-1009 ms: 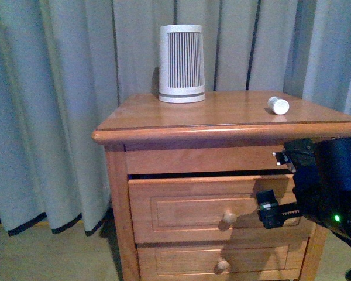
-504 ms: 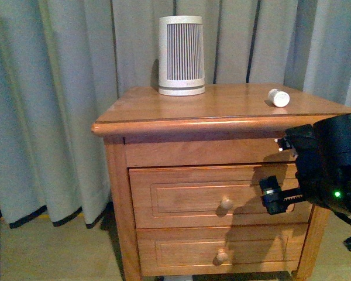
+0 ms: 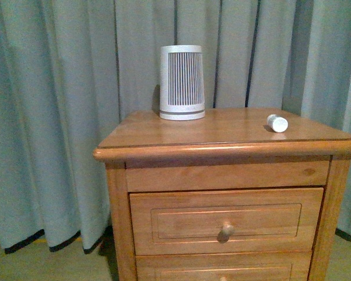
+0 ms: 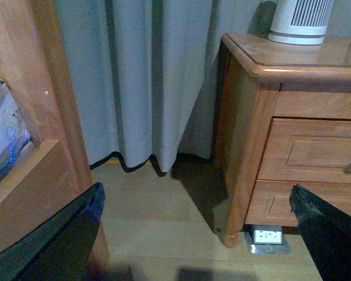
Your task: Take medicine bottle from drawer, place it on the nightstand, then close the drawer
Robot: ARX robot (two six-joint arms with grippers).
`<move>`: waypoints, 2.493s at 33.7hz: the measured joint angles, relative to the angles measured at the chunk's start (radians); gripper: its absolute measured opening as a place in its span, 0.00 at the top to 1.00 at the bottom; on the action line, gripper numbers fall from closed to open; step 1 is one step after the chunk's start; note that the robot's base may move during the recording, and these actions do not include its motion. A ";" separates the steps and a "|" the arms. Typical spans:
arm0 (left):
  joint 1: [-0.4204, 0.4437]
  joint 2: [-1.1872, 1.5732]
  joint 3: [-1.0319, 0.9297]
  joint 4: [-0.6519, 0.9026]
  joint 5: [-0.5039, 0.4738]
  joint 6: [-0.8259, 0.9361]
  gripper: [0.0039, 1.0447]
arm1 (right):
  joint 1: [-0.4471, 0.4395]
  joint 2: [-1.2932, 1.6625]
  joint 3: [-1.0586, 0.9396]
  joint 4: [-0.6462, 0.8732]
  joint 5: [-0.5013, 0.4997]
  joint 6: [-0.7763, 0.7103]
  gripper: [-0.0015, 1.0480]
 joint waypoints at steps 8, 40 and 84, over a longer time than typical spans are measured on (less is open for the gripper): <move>0.000 0.000 0.000 0.000 0.000 0.000 0.06 | 0.027 -0.571 -0.161 -0.293 0.061 -0.010 0.07; 0.000 0.000 0.000 0.000 0.002 0.000 0.06 | -0.017 -1.023 -0.296 -0.550 -0.416 -0.007 0.98; 0.000 0.000 0.000 0.000 0.002 0.000 0.06 | -0.017 -1.024 -0.296 -0.550 -0.416 -0.010 0.07</move>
